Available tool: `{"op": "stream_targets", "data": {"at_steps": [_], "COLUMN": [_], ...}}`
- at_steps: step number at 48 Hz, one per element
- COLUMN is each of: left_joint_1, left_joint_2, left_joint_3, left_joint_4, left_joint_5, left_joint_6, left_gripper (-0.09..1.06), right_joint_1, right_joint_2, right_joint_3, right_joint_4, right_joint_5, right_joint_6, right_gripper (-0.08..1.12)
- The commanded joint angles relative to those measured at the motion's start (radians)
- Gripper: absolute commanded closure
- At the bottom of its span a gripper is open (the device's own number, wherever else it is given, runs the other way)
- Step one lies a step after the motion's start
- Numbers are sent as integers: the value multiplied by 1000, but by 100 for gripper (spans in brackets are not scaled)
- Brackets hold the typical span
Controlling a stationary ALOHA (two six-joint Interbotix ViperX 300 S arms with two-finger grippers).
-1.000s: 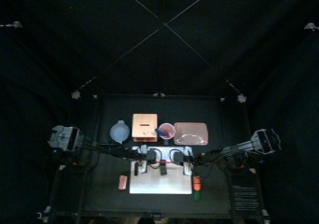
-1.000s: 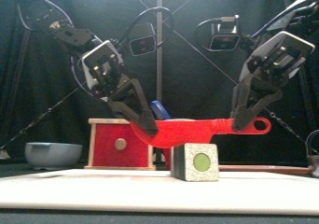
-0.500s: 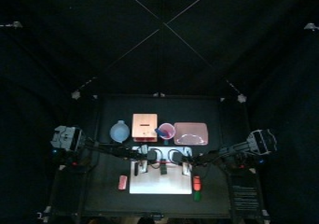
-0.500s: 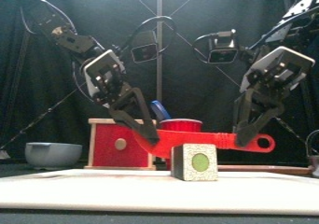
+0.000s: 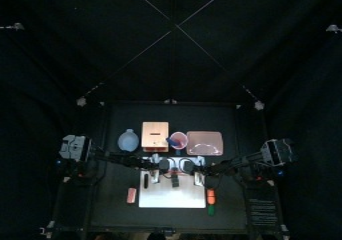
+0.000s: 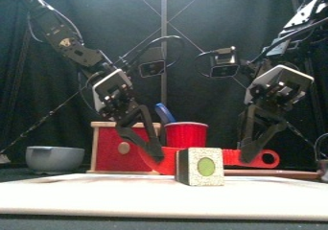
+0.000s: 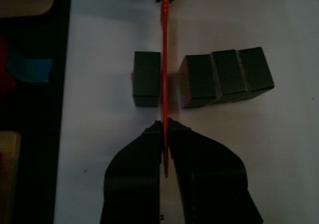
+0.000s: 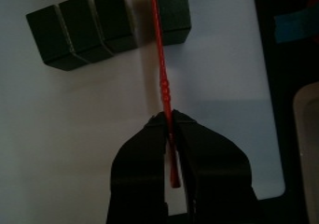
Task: Place sushi on board then cut the sushi with the knife then place the pieces on the plate
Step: Cut the sushi into 4 pieces
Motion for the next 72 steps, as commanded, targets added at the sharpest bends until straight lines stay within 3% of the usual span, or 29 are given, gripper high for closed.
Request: {"op": "stream_targets", "data": {"at_steps": [1,7,24,36,43,57,72], "left_joint_1": [14,26,15,-78,-115,-124,-133], "left_joint_2": [-12,-23,-103,-130,-118,-92,-84], "left_joint_3": [-11,-11,-9,-17,-26,-43,-52], "left_joint_4": [3,3,11,6,-5,-38,-43], "left_joint_5": [12,26,86,91,89,89,91], "left_joint_6": [0,0,-2,-5,-6,-6,-6], "left_gripper": [49,49,49,49,49,49,49], "right_joint_1": [-29,-37,-18,44,64,75,78], "right_joint_2": [-35,-55,-184,-196,-189,-179,-152], "right_joint_3": [-8,-12,-43,-44,-44,-40,-40], "right_joint_4": [-11,-20,-15,-6,15,29,34], "right_joint_5": [18,23,66,66,66,63,60], "right_joint_6": [0,0,5,12,11,12,12], "right_gripper": [71,71,71,71,71,71,71]}}
